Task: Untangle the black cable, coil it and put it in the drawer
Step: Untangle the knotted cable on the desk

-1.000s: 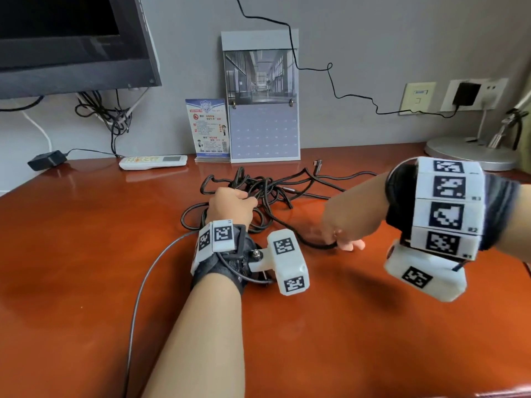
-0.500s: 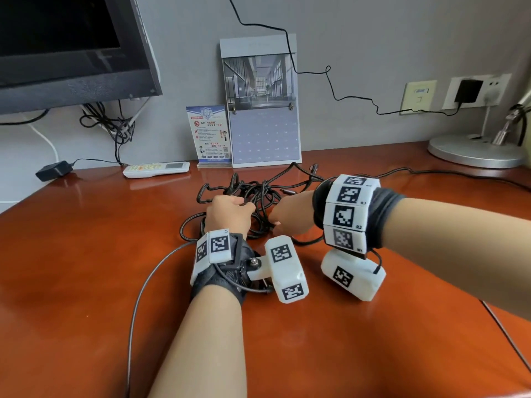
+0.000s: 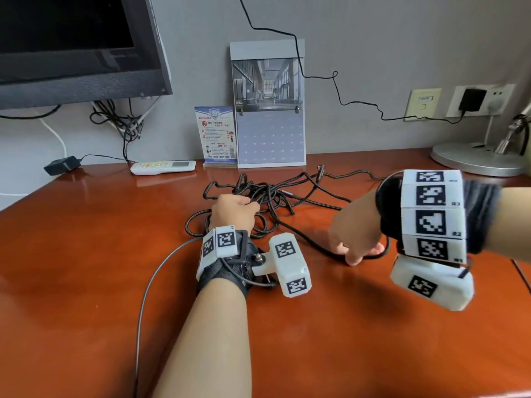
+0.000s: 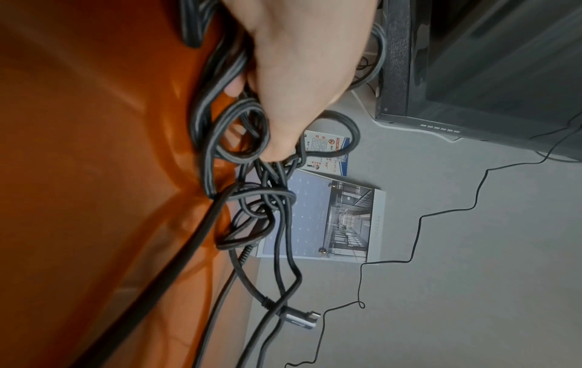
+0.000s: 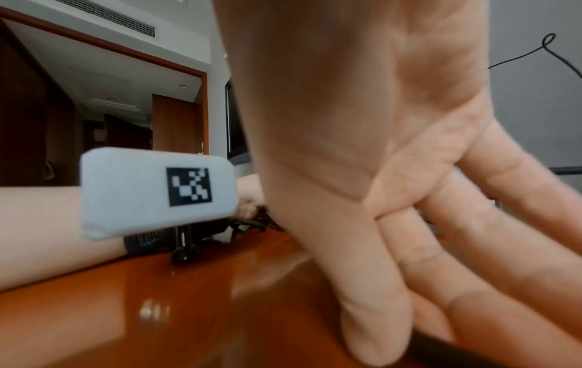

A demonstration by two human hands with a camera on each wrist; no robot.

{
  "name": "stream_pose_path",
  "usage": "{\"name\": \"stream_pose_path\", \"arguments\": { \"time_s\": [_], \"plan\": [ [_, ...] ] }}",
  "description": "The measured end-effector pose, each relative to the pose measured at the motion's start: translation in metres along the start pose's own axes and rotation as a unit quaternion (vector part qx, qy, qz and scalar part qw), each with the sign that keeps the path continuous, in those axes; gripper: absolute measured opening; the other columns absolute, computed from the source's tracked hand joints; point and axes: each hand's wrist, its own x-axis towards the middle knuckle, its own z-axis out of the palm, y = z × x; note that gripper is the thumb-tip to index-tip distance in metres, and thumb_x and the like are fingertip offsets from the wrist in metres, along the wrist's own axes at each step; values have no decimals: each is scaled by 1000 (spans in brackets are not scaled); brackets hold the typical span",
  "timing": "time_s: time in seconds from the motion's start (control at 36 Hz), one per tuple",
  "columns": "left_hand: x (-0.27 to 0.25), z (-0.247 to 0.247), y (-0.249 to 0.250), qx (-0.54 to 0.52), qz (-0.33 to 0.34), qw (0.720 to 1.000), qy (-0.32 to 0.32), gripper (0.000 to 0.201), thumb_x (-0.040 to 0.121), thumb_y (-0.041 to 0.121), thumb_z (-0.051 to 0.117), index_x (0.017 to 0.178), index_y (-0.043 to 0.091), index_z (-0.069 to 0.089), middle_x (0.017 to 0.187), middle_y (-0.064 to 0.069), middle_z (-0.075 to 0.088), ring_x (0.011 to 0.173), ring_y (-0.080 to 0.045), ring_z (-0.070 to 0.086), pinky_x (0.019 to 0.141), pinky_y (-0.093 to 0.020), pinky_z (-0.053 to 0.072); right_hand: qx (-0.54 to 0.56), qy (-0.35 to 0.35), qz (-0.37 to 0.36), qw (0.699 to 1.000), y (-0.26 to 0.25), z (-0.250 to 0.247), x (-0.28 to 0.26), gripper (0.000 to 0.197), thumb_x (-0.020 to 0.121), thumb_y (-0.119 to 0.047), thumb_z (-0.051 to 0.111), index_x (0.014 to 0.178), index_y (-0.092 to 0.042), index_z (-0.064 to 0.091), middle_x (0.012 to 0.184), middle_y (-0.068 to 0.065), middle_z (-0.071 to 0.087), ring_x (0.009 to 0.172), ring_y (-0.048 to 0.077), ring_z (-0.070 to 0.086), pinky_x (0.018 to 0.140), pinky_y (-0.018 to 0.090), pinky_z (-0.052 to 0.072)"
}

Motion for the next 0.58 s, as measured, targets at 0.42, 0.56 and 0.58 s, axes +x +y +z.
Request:
{"name": "stream_pose_path", "arguments": {
  "time_s": [0.42,0.56,0.58],
  "plan": [
    [3,-1,-3,9,-8,1000,15,29,83,28,68,110,20,71,111,-1,70,96,-21,65,68,-23,41,109,170,10,979,-19,-48,43,44,102,-31,33,65,-11,44,60,-2,47,52,9,43,47,18,31],
    [6,1,-4,4,-6,1000,17,29,81,29,70,108,19,72,110,-1,70,97,-20,65,70,-23,43,60,202,-5,977,-25,-45,52,23,101,-18,32,88,-8,48,70,-1,42,80,21,46,48,20,26],
    [6,1,-4,3,-5,1000,18,29,81,28,70,108,19,72,110,-1,71,96,-20,65,70,-23,44,61,213,-20,975,-22,-43,51,25,100,-18,32,85,-8,49,72,0,44,81,21,46,50,19,26]
  ]
}}
